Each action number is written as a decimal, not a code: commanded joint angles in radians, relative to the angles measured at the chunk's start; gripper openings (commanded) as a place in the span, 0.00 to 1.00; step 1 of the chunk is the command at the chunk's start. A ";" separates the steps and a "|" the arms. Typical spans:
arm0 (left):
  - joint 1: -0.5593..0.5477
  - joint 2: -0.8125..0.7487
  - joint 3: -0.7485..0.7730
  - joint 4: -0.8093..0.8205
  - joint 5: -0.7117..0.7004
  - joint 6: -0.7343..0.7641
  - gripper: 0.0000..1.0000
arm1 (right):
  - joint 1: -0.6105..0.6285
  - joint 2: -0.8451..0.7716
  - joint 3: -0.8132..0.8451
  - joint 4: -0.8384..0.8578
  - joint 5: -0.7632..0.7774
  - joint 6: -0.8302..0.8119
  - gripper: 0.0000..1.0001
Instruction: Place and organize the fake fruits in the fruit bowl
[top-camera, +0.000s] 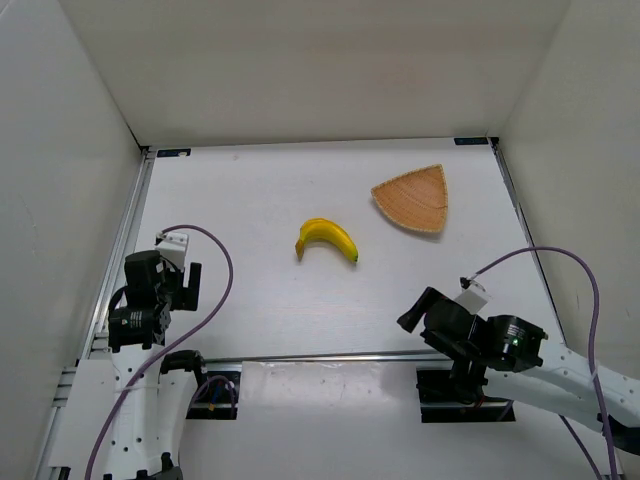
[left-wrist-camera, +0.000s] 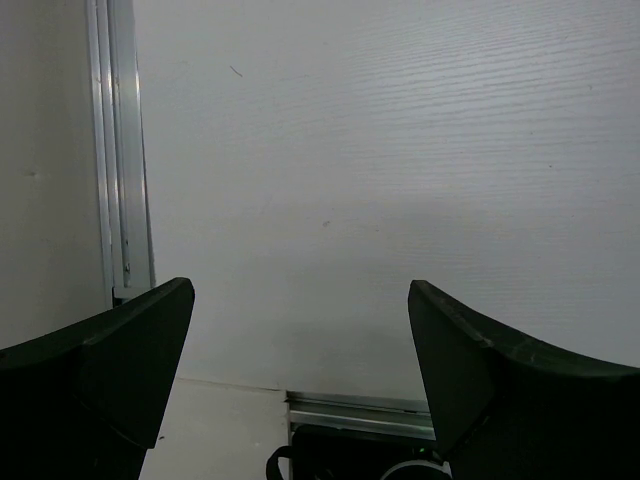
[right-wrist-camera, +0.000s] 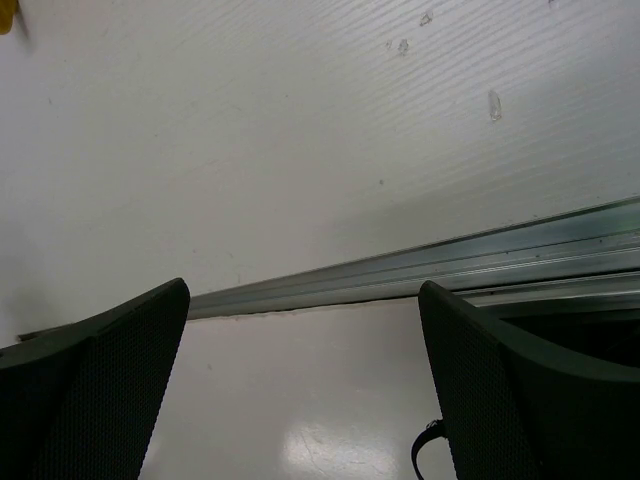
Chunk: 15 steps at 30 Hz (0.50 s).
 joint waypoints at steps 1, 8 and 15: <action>-0.005 0.001 -0.002 -0.004 0.025 0.012 1.00 | 0.006 0.013 -0.007 -0.158 -0.006 -0.059 1.00; -0.005 0.088 0.041 -0.013 -0.035 0.012 1.00 | -0.026 0.537 0.341 0.081 0.246 -0.743 1.00; -0.005 0.194 0.144 -0.022 0.137 0.035 1.00 | -0.355 1.137 0.814 0.464 -0.111 -1.440 1.00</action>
